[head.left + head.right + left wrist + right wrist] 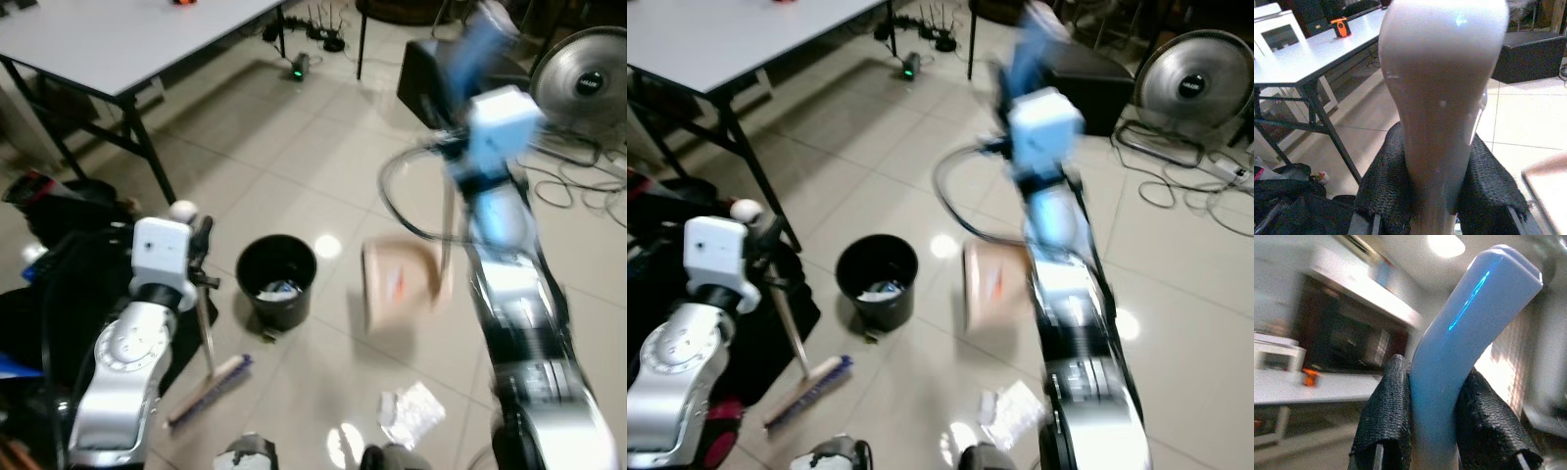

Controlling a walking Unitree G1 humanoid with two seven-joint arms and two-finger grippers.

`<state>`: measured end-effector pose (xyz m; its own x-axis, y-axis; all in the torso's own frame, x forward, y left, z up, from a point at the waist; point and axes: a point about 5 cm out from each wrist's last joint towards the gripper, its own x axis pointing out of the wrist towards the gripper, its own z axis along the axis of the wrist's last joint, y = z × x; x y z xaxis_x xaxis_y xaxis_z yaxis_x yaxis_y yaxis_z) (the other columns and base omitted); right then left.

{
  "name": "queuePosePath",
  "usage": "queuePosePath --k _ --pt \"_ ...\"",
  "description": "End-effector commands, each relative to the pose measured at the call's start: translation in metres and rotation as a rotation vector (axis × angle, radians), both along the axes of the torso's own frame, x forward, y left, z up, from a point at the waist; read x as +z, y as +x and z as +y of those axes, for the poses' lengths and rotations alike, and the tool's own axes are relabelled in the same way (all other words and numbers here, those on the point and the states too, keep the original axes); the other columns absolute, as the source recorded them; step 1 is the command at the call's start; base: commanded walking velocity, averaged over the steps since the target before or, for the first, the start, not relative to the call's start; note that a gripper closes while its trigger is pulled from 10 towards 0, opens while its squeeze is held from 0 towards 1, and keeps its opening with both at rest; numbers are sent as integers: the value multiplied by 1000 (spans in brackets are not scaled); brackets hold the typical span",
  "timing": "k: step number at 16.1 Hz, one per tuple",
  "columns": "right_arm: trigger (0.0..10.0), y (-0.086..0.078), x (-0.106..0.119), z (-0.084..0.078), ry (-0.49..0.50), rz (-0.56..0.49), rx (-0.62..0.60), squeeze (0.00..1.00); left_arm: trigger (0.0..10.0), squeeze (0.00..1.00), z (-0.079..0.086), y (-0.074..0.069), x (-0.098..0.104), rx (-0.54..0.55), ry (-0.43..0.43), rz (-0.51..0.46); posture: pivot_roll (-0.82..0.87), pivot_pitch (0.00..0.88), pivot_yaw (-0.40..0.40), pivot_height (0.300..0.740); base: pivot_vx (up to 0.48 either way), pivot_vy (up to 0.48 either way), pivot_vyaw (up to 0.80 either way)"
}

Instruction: Sweep floor

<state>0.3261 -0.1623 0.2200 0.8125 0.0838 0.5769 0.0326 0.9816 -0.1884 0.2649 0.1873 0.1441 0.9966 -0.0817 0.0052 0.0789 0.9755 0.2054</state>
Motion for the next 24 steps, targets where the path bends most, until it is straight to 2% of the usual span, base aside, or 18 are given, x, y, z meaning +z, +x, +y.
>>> queuePosePath --k 1,4,5,6,9,14,20,24 --pt "10000 -9 6 -14 27 -6 -54 0 10000 0 -1 3 6 -16 28 -36 -23 40 70 740 0 0 0" --pt "10000 -18 -4 -20 52 36 -62 0 10000 0 -2 3 3 -23 30 -22 -29 44 71 740 0 0 0" --pt "10000 -21 -21 -17 116 123 -43 0 10000 0 -2 6 2 -15 33 -25 -26 50 60 740 0 0 0" --pt "10000 -24 -35 -12 139 215 -29 0 10000 0 -3 10 4 -10 32 -35 -25 56 57 740 0 0 0" --pt "10000 -35 -49 -3 149 286 -1 0 10000 0 -5 15 7 -7 38 -53 -21 61 54 740 0 91 0" --pt "10000 -46 -57 -1 147 325 -5 0 10000 0 -4 22 13 -5 46 -83 -25 65 60 740 0 278 -575" --pt "10000 -51 -65 2 160 379 -4 0 10000 0 2 20 10 7 58 -75 -20 67 54 740 0 279 -646" --pt "10000 -54 -68 1 166 400 -11 0 10000 0 1 20 9 1 59 -72 -22 71 59 740 0 277 -203"
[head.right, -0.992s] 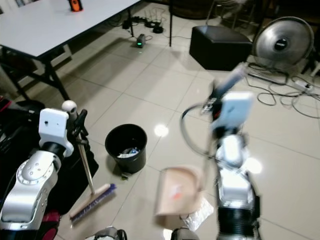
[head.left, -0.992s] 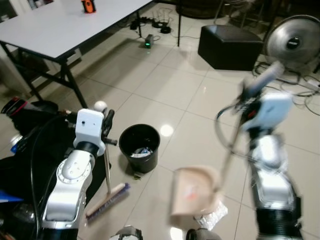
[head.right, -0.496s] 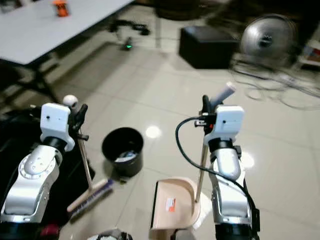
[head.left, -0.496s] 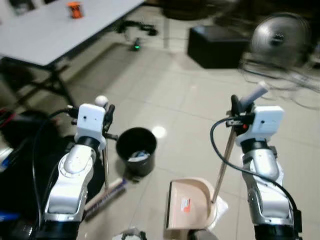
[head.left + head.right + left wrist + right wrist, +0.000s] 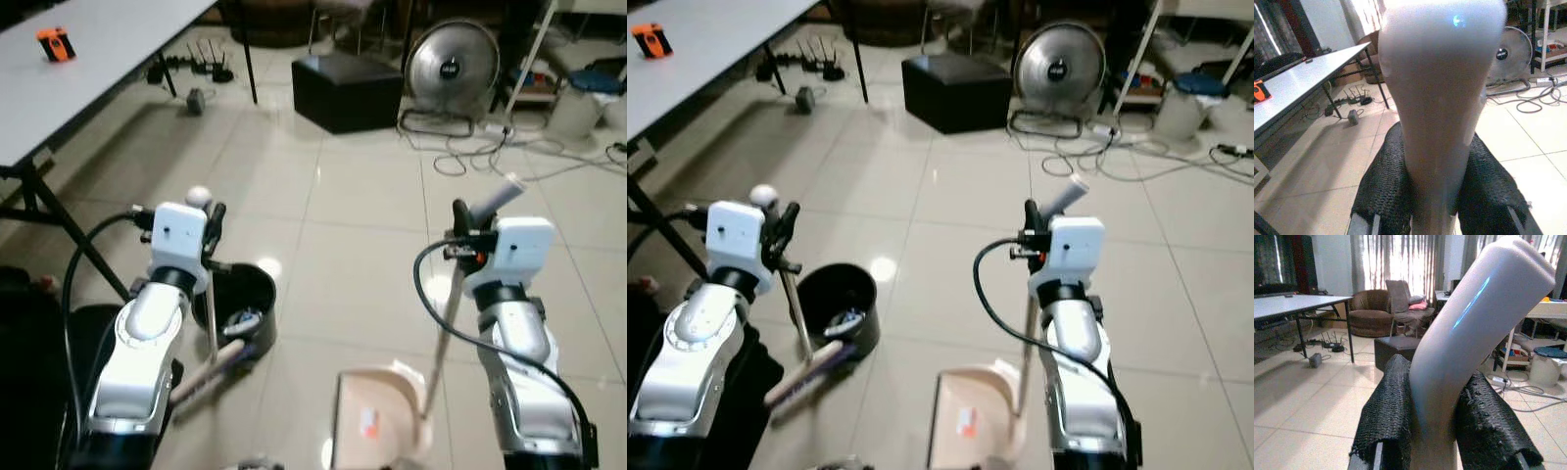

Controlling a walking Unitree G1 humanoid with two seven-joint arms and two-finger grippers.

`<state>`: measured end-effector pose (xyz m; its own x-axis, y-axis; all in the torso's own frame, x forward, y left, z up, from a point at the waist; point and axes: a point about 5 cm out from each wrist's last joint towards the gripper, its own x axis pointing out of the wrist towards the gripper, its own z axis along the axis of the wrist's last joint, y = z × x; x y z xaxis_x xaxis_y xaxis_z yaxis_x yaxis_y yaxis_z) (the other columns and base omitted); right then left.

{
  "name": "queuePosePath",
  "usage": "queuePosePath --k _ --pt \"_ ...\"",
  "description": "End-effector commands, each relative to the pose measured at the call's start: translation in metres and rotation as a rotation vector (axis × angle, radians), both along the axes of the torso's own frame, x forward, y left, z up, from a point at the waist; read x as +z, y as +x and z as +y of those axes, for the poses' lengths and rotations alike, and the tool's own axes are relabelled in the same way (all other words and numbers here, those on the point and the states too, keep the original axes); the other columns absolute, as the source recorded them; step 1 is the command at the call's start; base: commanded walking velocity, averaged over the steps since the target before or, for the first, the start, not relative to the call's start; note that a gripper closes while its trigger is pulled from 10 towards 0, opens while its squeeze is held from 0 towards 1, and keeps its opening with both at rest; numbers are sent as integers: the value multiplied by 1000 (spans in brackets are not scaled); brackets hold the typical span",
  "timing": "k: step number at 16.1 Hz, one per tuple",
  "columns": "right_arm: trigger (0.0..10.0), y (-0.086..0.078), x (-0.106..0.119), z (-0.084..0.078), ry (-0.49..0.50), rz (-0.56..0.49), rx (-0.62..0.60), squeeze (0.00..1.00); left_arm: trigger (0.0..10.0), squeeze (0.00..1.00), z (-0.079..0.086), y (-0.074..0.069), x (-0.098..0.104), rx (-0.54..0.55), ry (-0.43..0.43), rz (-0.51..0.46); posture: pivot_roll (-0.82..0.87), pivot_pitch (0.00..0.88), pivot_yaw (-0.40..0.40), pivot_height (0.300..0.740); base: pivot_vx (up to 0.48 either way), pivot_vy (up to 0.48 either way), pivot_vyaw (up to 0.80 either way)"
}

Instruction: Sweep floor

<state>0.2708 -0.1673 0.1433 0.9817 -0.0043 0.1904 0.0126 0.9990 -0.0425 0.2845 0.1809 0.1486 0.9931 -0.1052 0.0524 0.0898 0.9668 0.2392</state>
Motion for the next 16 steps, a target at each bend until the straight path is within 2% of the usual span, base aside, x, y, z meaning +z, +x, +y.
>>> queuePosePath --k 1,10,14,16 --pt "10000 1 8 6 16 -29 17 0 10000 0 8 0 5 23 29 -22 -20 71 60 740 0 274 0" --pt "10000 0 8 10 14 -20 32 0 10000 0 7 0 5 21 25 -24 -16 67 68 740 0 279 0" --pt "10000 1 9 7 19 -27 19 0 10000 0 4 4 7 9 22 -29 -16 63 73 740 0 280 -531" --pt "10000 1 9 8 17 -28 23 0 10000 0 3 4 8 8 21 -32 -14 62 73 740 0 279 0"
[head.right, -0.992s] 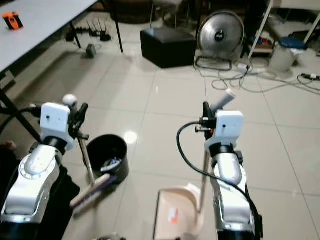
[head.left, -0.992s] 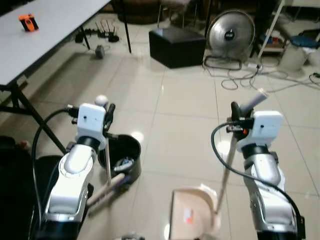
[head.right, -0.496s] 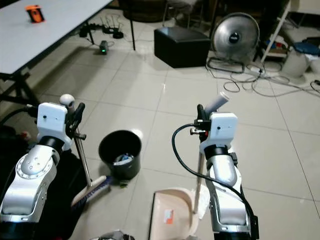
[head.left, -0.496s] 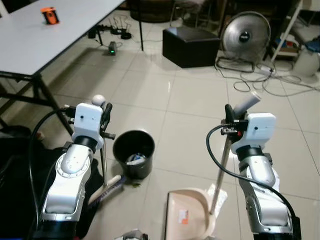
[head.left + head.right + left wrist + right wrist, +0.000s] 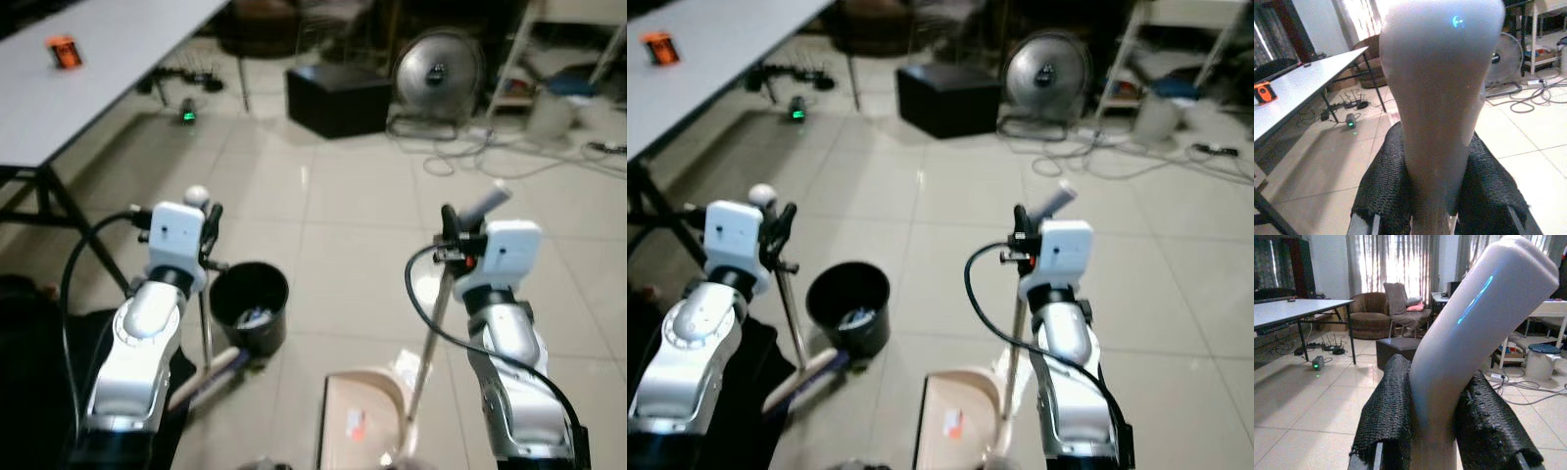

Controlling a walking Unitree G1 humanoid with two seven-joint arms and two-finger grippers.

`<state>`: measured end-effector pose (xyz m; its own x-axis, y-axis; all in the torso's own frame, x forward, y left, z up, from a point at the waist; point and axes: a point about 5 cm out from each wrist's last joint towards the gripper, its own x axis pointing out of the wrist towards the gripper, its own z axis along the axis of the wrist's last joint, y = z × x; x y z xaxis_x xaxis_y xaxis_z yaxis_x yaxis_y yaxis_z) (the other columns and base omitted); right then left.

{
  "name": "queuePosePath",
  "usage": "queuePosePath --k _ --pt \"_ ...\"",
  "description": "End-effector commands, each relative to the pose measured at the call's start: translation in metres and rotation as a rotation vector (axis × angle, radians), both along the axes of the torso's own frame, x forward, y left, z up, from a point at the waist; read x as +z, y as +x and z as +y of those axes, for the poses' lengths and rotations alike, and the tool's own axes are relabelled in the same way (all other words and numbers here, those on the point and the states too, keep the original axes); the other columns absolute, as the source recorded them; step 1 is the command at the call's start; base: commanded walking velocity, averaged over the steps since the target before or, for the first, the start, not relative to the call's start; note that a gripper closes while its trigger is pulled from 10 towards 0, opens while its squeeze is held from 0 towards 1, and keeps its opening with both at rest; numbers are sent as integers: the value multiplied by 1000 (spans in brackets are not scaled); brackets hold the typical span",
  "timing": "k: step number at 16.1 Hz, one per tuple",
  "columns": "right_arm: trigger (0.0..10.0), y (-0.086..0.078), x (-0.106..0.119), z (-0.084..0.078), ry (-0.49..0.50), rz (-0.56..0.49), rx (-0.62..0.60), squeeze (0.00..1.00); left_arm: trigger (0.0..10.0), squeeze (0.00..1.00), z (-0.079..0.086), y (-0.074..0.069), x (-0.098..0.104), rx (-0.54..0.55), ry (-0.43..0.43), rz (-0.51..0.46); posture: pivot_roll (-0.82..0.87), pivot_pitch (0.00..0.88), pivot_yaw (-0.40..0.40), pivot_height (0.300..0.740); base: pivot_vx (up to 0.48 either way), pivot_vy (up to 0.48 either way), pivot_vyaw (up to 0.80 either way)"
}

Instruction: Sweep floor

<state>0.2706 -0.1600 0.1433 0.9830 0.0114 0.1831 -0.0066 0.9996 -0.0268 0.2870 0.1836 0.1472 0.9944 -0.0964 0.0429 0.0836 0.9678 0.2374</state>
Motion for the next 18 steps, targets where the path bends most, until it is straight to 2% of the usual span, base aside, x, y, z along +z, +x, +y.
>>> queuePosePath --k 1,5,8,10,12,13,18 --pt "10000 1 9 1 2 -35 5 0 10000 0 1 2 9 -2 22 -42 -15 61 73 740 0 277 0" --pt "10000 1 9 2 4 -35 5 0 10000 0 -2 4 11 -12 21 -47 -16 57 81 740 0 279 0" --pt "10000 2 9 2 5 -36 3 0 10000 0 -7 5 14 -39 84 -68 -16 56 86 740 0 0 0" --pt "10000 1 9 3 6 -37 2 0 10000 0 -9 5 13 -39 78 -66 -18 56 87 740 0 -480 0" --pt "10000 1 9 1 1 -36 2 0 10000 0 -13 6 13 -33 3 -58 -22 54 82 740 0 -240 0" --pt "10000 2 10 0 -10 -34 6 0 10000 0 -14 7 13 -35 -5 -64 -23 53 81 740 0 0 0" --pt "10000 3 8 6 -62 -16 66 0 10000 0 -7 6 7 31 30 -43 -24 48 70 740 0 0 0"
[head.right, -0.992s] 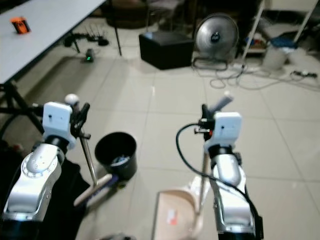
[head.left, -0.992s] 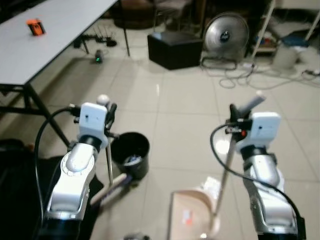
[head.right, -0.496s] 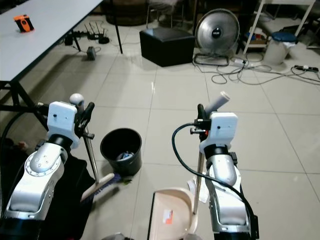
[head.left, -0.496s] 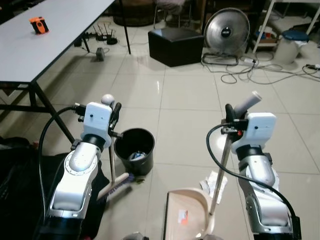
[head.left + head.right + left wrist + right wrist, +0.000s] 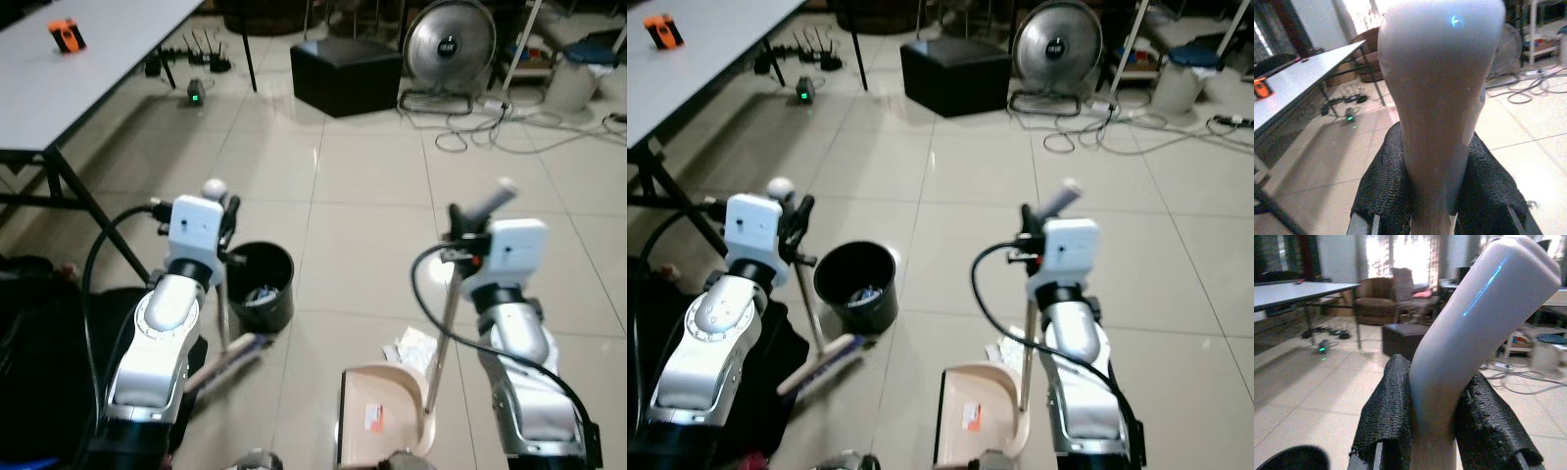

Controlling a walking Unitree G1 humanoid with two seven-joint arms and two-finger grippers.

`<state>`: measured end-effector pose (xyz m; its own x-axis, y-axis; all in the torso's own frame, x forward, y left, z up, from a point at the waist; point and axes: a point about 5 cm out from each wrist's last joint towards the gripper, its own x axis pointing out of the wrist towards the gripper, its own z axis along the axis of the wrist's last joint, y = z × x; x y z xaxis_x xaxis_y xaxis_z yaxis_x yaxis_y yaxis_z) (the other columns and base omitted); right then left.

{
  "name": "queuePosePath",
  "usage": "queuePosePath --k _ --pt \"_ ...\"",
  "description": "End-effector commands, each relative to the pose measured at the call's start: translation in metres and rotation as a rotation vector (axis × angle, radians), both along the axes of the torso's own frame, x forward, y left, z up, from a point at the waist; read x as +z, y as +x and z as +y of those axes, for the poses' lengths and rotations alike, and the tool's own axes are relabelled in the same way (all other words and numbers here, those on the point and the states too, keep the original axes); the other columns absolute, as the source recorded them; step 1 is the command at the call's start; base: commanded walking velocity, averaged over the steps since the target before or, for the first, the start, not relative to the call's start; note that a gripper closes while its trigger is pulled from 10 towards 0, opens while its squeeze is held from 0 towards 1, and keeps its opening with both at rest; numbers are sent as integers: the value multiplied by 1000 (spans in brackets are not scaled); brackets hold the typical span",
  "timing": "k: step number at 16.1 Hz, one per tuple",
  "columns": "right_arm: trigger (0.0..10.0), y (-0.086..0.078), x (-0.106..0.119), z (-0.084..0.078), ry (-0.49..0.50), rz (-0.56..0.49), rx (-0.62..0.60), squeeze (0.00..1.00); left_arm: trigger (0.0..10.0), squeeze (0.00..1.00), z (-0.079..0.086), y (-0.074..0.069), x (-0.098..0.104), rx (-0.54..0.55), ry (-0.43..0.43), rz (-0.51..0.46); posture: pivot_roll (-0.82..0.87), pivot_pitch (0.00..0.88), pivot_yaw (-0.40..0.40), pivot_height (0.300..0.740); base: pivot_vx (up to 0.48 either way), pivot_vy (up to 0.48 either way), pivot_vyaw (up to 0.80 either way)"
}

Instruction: Sweep floor

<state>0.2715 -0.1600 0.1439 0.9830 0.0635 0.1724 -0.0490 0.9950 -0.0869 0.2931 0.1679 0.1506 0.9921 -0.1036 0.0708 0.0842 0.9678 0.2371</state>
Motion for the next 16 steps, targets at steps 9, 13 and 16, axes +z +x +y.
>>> queuePosePath --k 9,13,16 --pt "10000 3 11 1 -23 -36 22 0 10000 0 5 0 -1 46 1 -11 -44 29 62 740 245 0 390" --pt "10000 3 10 -2 -47 -36 21 0 10000 0 5 2 -3 62 -33 -5 -54 18 60 740 139 0 0" --pt "10000 3 12 -5 -58 -44 11 0 10000 0 6 4 -4 79 -47 -3 -59 13 57 740 0 0 0"
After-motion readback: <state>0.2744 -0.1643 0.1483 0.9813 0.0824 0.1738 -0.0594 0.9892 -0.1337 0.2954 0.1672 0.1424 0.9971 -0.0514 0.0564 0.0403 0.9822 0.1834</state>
